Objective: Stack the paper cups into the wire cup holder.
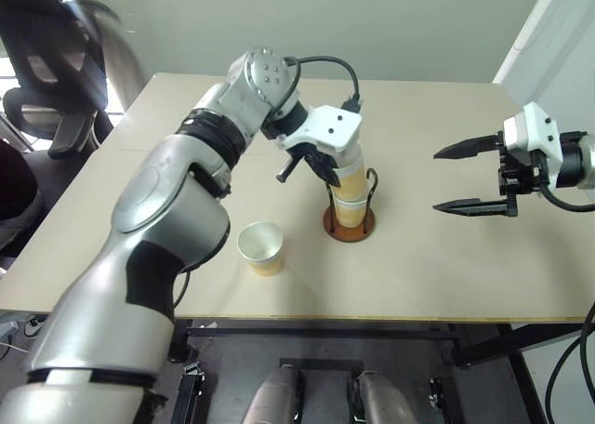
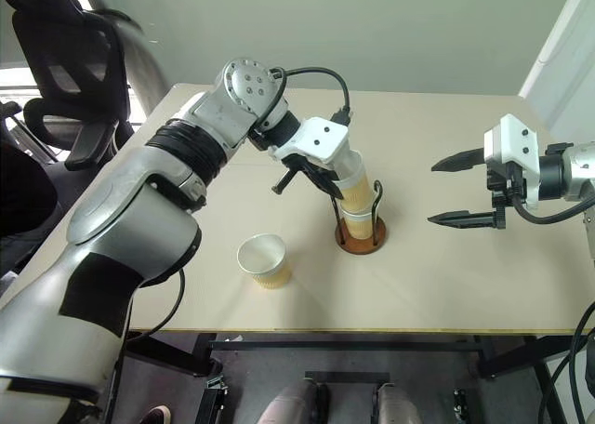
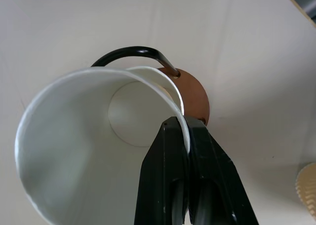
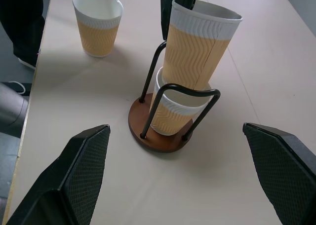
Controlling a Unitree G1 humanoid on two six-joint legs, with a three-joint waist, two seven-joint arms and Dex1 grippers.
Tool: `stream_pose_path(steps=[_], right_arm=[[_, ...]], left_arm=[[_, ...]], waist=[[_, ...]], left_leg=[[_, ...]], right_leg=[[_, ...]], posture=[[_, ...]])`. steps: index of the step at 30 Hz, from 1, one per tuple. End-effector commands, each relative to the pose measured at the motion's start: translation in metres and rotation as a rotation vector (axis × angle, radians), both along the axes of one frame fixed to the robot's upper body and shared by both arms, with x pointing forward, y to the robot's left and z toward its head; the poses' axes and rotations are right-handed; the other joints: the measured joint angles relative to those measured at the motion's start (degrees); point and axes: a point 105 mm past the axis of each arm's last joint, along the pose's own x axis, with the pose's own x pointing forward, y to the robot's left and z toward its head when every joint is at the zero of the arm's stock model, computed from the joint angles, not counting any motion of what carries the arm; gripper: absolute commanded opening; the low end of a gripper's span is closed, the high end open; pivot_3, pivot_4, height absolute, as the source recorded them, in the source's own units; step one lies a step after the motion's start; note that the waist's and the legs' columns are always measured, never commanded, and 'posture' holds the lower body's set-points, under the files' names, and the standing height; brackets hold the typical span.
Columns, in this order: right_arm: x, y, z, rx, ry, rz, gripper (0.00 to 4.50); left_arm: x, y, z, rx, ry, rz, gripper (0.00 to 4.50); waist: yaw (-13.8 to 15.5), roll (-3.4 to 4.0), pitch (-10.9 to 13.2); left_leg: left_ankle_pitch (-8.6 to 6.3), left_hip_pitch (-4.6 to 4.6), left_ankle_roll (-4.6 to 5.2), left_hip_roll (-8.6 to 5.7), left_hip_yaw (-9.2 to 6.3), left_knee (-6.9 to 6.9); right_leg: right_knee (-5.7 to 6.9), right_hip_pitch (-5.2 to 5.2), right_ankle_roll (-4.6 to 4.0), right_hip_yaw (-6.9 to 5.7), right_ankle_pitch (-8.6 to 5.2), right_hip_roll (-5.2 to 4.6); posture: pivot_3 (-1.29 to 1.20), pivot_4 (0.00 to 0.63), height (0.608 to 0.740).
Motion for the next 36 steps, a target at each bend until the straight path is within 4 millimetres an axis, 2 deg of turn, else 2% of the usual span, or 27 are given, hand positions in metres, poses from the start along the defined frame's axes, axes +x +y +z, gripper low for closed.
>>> stream_pose_path(steps=[1, 7, 10, 21, 26, 30, 36], right_arm=[[-0.006, 0.001, 0.019, -0.002, -0.074, 0.017, 4.46], [-0.006, 0.001, 0.02, -0.009, -0.076, 0.016, 4.46], [-0.007, 0.0, 0.019, -0.013, -0.074, 0.014, 4.46], [-0.006, -0.002, 0.017, -0.028, -0.07, 0.008, 4.46], [-0.01, -0.002, 0.015, -0.036, -0.039, 0.008, 4.46], [-0.016, -0.004, 0.01, -0.073, 0.047, -0.004, 4.46], [-0.015, -0.006, 0.011, -0.088, 0.07, -0.017, 4.46]], left_arm=[[-0.003, 0.0, 0.005, 0.002, -0.01, -0.036, 0.04], [-0.002, -0.001, 0.004, 0.005, -0.026, -0.044, 0.04], [-0.001, -0.001, 0.003, 0.011, -0.024, -0.035, 0.59], [-0.003, -0.006, 0.011, -0.023, -0.046, -0.06, 4.39], [-0.004, -0.005, 0.03, -0.114, -0.043, -0.037, 4.45], [-0.004, 0.008, 0.043, -0.138, -0.073, -0.018, 4.45], [-0.003, 0.038, 0.039, -0.042, -0.098, 0.014, 4.45]], waist=[[0.0, 0.0, 0.0], [0.0, 0.0, 0.0], [0.0, 0.0, 0.0], [0.0, 0.0, 0.0], [0.0, 0.0, 0.0], [-0.1, 0.0, 0.0], [-0.1, 0.0, 0.0]], left_leg=[[0.0, 0.0, 0.0, 0.0, 0.0, 0.0], [-0.02, 0.0, 0.01, 0.0, 0.0, -0.01], [-0.04, -0.01, 0.02, 0.0, 0.0, -0.01], [-0.08, -0.02, 0.02, 0.0, 0.0, -0.02], [-0.09, -0.01, 0.02, 0.0, 0.0, -0.03], [-0.12, -0.03, -0.02, 0.0, 0.0, -0.07], [-0.2, 0.01, -0.1, 0.0, -0.02, -0.07]], right_leg=[[0.0, 0.0, 0.0, 0.0, -0.01, 0.0], [0.0, 0.0, 0.0, 0.0, -0.04, 0.0], [-0.01, 0.0, 0.01, 0.0, -0.04, 0.0], [-0.02, 0.0, 0.05, 0.0, -0.07, 0.0], [-0.02, -0.01, 0.06, 0.0, -0.07, 0.0], [-0.01, -0.05, 0.01, 0.0, -0.13, 0.01], [0.0, -0.06, 0.04, 0.0, -0.21, 0.01]], posture=[[0.0, 0.15, 0.74], [0.0, 0.15, 0.74], [0.0, 0.15, 0.74], [0.0, 0.15, 0.74], [0.0, 0.15, 0.74], [0.0, 0.15, 0.74], [0.0, 0.15, 0.74]])
